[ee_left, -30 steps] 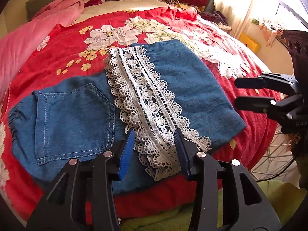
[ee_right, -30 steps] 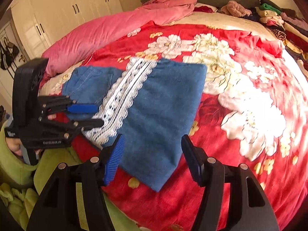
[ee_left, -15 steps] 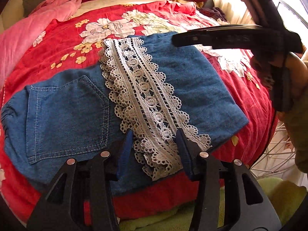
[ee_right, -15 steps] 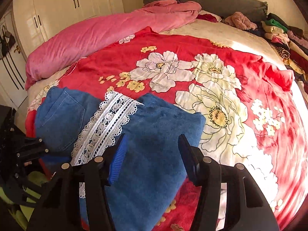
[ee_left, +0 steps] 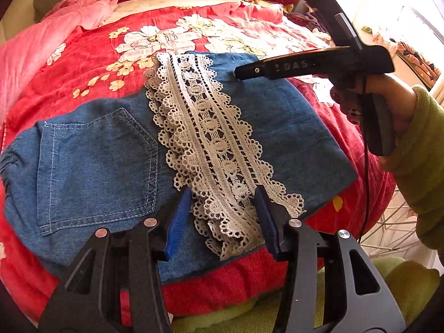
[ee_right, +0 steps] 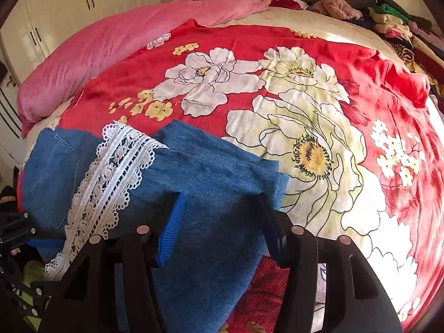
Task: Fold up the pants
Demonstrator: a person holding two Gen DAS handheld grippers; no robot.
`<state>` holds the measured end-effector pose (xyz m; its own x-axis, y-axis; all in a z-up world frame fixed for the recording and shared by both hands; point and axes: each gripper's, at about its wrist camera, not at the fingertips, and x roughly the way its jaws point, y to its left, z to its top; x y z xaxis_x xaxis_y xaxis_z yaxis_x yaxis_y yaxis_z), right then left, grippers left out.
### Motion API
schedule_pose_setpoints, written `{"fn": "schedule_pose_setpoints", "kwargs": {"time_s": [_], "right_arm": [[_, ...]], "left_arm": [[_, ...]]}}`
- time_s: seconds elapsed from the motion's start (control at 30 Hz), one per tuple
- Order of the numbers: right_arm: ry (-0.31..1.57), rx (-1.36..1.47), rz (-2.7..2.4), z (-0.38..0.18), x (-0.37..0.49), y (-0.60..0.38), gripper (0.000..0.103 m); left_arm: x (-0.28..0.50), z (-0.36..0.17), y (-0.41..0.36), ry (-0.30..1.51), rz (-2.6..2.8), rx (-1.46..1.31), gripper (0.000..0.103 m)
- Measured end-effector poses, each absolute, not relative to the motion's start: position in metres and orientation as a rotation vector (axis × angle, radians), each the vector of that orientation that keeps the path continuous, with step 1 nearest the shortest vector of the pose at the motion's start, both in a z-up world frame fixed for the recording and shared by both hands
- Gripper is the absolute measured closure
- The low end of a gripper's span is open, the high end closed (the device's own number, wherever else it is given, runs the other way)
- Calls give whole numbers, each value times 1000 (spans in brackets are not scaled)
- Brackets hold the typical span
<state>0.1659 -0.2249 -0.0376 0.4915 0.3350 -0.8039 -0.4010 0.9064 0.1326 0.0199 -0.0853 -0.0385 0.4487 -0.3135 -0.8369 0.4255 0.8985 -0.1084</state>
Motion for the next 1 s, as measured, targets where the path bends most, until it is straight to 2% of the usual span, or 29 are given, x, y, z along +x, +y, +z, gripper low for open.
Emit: {"fn": "schedule_pose_setpoints", "kwargs": {"time_s": [0.07, 0.17, 0.33, 0.43, 0.7, 0.93, 0.97, 1.0], "right_arm": [[940, -55, 446, -31, 162, -228, 48], [912, -35, 447, -21, 155, -233, 33], [856, -16, 442, -2, 145, -237, 17], [821, 17, 433, 9, 142, -242, 17], [782, 23, 449, 29, 137, -239, 17], [759, -15, 491, 42, 132, -217, 16], [758, -22, 495, 43, 131, -214, 7], [752, -29, 498, 45, 130, -210, 4]], "left_arm": [[20, -37, -85, 1003, -460, 120, 63], [18, -33, -83, 986, -458, 116, 59], [13, -22, -78, 942, -444, 107, 51], [12, -17, -74, 927, -426, 106, 37], [10, -3, -61, 887, -382, 94, 17], [6, 6, -48, 864, -348, 87, 13], [6, 7, -46, 861, -342, 83, 12], [5, 8, -43, 858, -335, 79, 12]]}}
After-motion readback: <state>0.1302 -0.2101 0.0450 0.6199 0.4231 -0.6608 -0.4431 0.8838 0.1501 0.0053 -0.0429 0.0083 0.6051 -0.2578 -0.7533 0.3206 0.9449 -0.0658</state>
